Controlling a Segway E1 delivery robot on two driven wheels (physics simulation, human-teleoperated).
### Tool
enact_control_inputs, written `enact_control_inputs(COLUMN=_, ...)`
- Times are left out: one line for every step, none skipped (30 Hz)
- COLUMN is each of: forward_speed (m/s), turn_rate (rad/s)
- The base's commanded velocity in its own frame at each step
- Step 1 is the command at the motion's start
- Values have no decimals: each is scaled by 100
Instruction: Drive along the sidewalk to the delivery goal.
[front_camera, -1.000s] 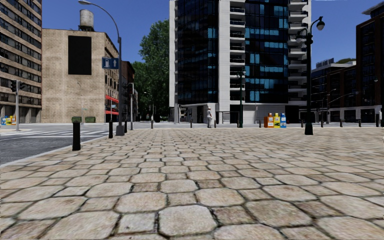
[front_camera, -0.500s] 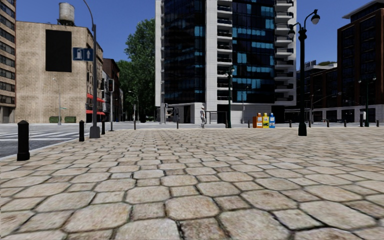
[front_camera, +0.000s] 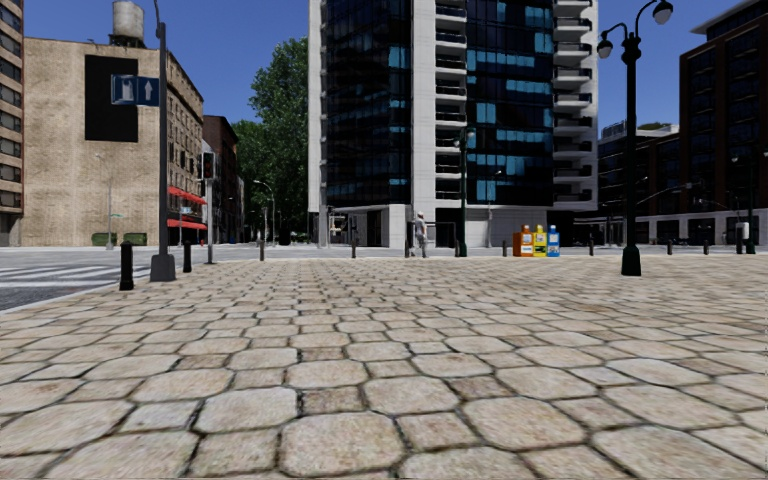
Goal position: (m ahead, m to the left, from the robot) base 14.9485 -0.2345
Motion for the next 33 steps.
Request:
enact_control_inputs(forward_speed=200, turn_rate=0)
enact_control_inputs(forward_speed=200, turn_rate=0)
enact_control_inputs(forward_speed=200, turn_rate=0)
enact_control_inputs(forward_speed=200, turn_rate=0)
enact_control_inputs(forward_speed=200, turn_rate=0)
enact_control_inputs(forward_speed=200, turn_rate=0)
enact_control_inputs(forward_speed=200, turn_rate=0)
enact_control_inputs(forward_speed=200, turn_rate=0)
enact_control_inputs(forward_speed=200, turn_rate=0)
enact_control_inputs(forward_speed=200, turn_rate=0)
enact_control_inputs(forward_speed=200, turn_rate=0)
enact_control_inputs(forward_speed=200, turn_rate=0)
enact_control_inputs(forward_speed=200, turn_rate=0)
enact_control_inputs(forward_speed=200, turn_rate=0)
enact_control_inputs(forward_speed=200, turn_rate=0)
enact_control_inputs(forward_speed=200, turn_rate=0)
enact_control_inputs(forward_speed=200, turn_rate=0)
enact_control_inputs(forward_speed=200, turn_rate=0)
enact_control_inputs(forward_speed=200, turn_rate=0)
enact_control_inputs(forward_speed=200, turn_rate=0)
enact_control_inputs(forward_speed=200, turn_rate=0)
enact_control_inputs(forward_speed=200, turn_rate=0)
enact_control_inputs(forward_speed=200, turn_rate=0)
enact_control_inputs(forward_speed=200, turn_rate=0)
enact_control_inputs(forward_speed=200, turn_rate=0)
enact_control_inputs(forward_speed=200, turn_rate=0)
enact_control_inputs(forward_speed=200, turn_rate=0)
enact_control_inputs(forward_speed=200, turn_rate=0)
enact_control_inputs(forward_speed=200, turn_rate=0)
enact_control_inputs(forward_speed=200, turn_rate=0)
enact_control_inputs(forward_speed=200, turn_rate=0)
enact_control_inputs(forward_speed=200, turn_rate=0)
enact_control_inputs(forward_speed=200, turn_rate=0)
